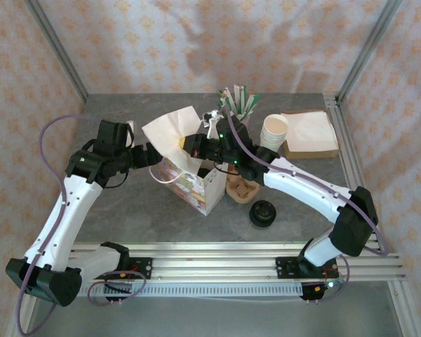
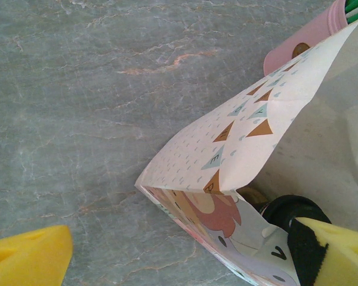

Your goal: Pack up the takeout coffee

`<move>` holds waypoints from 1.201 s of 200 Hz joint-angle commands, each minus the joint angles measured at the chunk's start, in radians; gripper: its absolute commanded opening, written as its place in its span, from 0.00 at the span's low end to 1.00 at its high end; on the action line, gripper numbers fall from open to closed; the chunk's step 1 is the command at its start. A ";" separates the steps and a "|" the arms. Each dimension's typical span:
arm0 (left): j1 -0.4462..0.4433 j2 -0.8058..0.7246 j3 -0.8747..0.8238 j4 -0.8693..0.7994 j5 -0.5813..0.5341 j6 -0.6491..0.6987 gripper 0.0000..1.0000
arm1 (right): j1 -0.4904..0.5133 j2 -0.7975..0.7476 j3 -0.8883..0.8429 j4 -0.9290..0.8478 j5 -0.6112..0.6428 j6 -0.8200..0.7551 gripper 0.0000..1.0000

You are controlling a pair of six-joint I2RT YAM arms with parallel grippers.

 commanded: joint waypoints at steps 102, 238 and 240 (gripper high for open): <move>-0.014 -0.047 0.008 -0.006 -0.036 0.001 0.94 | 0.021 0.128 0.301 -0.528 0.119 -0.352 0.03; -0.014 -0.059 0.020 -0.013 -0.049 0.014 0.94 | 0.071 0.395 0.620 -0.865 0.207 -0.486 0.16; -0.015 -0.058 0.020 -0.013 -0.050 0.014 0.94 | 0.071 0.396 0.622 -0.868 0.210 -0.487 0.17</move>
